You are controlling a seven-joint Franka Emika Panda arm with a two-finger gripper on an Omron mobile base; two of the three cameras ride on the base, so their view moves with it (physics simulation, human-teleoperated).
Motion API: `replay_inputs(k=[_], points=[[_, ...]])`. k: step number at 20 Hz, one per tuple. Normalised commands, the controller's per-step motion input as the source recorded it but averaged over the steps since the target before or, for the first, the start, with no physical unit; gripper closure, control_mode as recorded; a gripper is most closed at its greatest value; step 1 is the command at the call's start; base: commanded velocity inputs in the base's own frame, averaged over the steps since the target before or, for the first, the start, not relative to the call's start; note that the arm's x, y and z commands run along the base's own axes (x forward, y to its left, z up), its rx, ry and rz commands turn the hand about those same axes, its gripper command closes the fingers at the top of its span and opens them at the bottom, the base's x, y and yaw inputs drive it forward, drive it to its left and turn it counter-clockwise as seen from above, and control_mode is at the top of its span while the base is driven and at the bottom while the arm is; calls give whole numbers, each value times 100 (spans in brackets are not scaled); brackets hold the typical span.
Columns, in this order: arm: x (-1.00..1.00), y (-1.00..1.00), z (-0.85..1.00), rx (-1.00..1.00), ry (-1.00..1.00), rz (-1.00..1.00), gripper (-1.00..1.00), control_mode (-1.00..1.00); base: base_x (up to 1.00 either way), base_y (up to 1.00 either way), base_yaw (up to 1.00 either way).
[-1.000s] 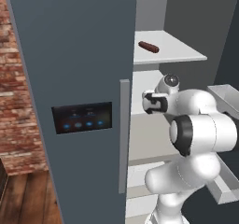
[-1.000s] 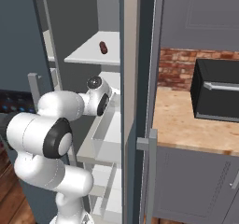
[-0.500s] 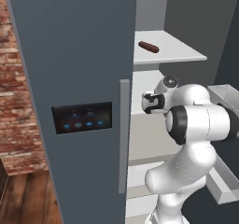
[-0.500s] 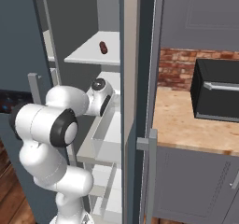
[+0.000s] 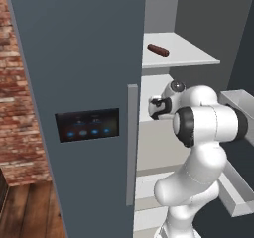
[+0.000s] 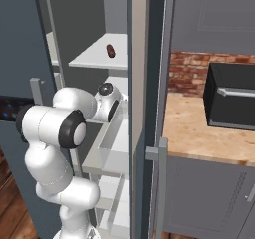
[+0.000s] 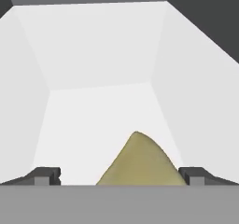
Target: Retrieve the sausage and cheese from the fridge and place them on the cutting board on the counter.
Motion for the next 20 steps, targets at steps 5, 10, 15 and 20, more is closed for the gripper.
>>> replay_inputs(k=[5, 10, 15, 20], points=[[1, -3, -22, 0, 2, 0, -100, -100, 0, 0, 0], [0, -3, -29, 0, 5, -1, -100, -100, 0, 0, 0], [0, -10, -33, 0, 5, -2, -100, -100, 0, 0, 0], [-1, -16, -34, 0, 4, -3, -100, -100, 0, 0, 0]])
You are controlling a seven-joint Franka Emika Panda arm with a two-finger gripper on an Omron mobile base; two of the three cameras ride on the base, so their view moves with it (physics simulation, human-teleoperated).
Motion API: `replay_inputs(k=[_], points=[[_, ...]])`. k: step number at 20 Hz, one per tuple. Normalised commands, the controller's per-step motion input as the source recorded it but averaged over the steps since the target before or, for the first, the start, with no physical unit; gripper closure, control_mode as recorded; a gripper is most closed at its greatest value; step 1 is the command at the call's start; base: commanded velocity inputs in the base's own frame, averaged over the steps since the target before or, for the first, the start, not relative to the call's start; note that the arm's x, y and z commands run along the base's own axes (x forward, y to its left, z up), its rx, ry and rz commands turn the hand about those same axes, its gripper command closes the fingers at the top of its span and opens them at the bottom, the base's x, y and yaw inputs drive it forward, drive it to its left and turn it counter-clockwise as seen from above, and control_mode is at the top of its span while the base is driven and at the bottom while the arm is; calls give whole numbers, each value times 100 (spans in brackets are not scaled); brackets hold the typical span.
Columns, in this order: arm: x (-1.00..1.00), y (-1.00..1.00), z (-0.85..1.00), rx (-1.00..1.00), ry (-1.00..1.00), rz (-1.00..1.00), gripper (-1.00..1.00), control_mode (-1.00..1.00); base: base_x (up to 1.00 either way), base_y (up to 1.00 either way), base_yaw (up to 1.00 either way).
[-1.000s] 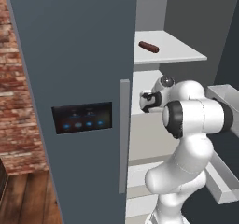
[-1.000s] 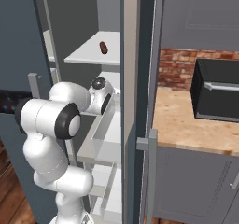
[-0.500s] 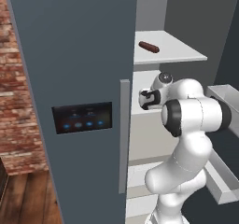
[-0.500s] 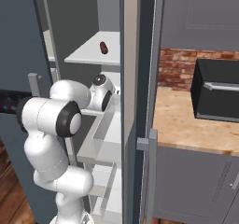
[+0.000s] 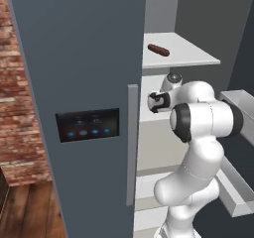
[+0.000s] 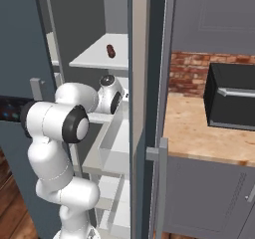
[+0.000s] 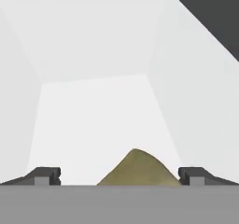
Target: Retrieve the sausage and cheese from the fridge and place them on the cutting board on the counter.
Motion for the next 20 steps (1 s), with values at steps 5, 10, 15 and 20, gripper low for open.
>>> replay_inputs(k=[5, 10, 15, 20], points=[[-21, -20, -41, 0, 2, -3, -100, -100, 0, 0, 0], [-24, -1, -44, 0, 0, -2, -100, -100, 0, 0, 0], [-4, -1, -30, 0, 0, -3, -100, -100, 0, 0, 0], [-2, -14, -22, 0, 0, -3, -100, -100, 0, 0, 0]])
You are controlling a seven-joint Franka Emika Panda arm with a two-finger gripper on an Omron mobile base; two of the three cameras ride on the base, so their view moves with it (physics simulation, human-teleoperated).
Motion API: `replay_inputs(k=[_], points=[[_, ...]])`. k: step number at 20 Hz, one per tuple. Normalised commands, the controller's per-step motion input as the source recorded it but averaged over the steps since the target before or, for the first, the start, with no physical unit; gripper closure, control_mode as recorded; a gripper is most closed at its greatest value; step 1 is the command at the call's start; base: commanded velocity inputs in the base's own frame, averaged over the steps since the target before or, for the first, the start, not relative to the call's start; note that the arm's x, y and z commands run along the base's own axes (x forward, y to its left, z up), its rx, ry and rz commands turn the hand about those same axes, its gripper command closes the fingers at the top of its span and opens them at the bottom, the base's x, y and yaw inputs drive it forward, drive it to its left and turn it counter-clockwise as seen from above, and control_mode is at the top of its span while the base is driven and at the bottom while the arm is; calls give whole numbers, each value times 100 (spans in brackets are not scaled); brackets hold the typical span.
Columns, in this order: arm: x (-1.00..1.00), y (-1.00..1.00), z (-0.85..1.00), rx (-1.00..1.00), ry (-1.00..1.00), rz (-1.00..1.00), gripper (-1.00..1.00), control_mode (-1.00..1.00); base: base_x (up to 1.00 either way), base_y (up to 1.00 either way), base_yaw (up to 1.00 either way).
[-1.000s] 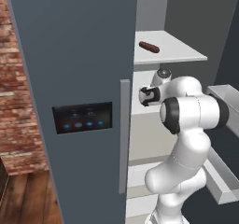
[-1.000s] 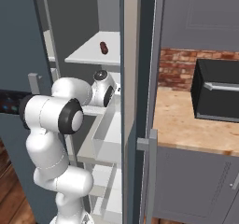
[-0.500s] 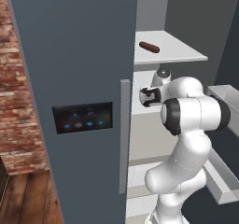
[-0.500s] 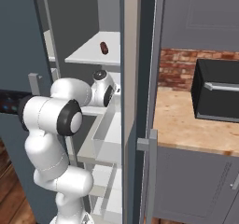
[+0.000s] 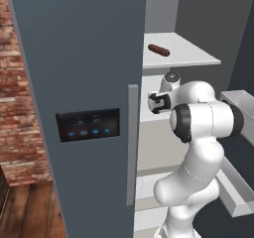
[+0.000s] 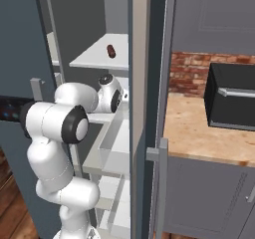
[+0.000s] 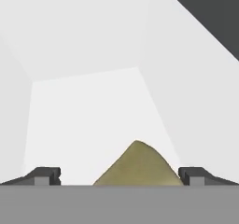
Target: Retrieve the sausage and cheese from the fridge and place them on the cutting board on the counter.
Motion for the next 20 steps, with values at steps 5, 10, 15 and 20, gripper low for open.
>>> replay_inputs(k=[5, 10, 15, 20], points=[[-49, -14, -52, 0, 1, -3, 100, -100, 0, 0, 0], [-38, -11, -56, 0, 2, -4, 100, -100, 0, 0, 0], [-9, -21, -15, 1, -2, 0, 100, -100, 0, 0, 0], [-95, 4, 53, 6, -11, 0, 100, -100, 0, 0, 0]])
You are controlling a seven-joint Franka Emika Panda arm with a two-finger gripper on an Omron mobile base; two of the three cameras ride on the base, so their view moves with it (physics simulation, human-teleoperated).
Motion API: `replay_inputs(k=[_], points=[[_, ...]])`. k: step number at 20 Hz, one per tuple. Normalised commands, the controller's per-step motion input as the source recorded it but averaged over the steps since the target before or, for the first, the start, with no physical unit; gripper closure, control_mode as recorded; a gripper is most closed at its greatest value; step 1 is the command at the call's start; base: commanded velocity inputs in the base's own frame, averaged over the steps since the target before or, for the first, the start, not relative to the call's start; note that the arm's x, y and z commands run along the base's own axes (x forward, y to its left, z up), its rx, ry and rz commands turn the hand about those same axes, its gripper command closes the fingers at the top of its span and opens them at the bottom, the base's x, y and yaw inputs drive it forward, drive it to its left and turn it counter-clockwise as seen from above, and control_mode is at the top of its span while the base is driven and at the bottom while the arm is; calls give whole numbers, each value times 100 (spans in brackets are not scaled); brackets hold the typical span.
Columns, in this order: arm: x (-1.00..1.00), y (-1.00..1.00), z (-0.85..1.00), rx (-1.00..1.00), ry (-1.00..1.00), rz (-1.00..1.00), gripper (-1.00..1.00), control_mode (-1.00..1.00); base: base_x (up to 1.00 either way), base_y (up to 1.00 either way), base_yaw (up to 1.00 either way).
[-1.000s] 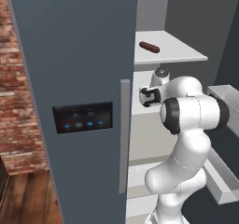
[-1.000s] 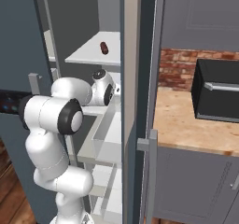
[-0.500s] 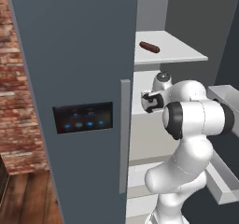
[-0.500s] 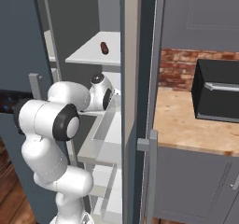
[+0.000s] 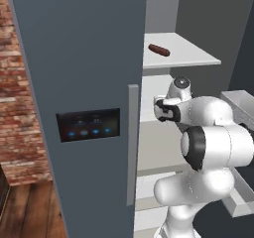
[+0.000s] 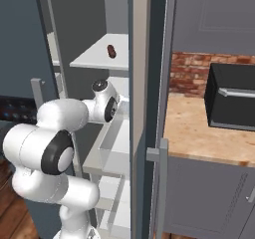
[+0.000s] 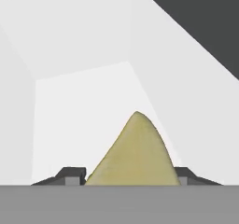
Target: Retrieve the sausage and cheese from the fridge and place them on the cutting board on the counter.
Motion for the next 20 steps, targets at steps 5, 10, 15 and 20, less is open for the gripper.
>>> replay_inputs(k=[5, 10, 15, 20], points=[[-100, 23, 32, 5, -10, 0, 100, -100, 0, 0, 0], [-99, 30, 88, 1, 0, 0, 100, -100, 0, 0, 0], [-100, 28, 96, 0, 5, 0, 100, -100, 0, 0, 0], [-100, 7, 66, 1, 12, 2, 100, -100, 0, 0, 0]])
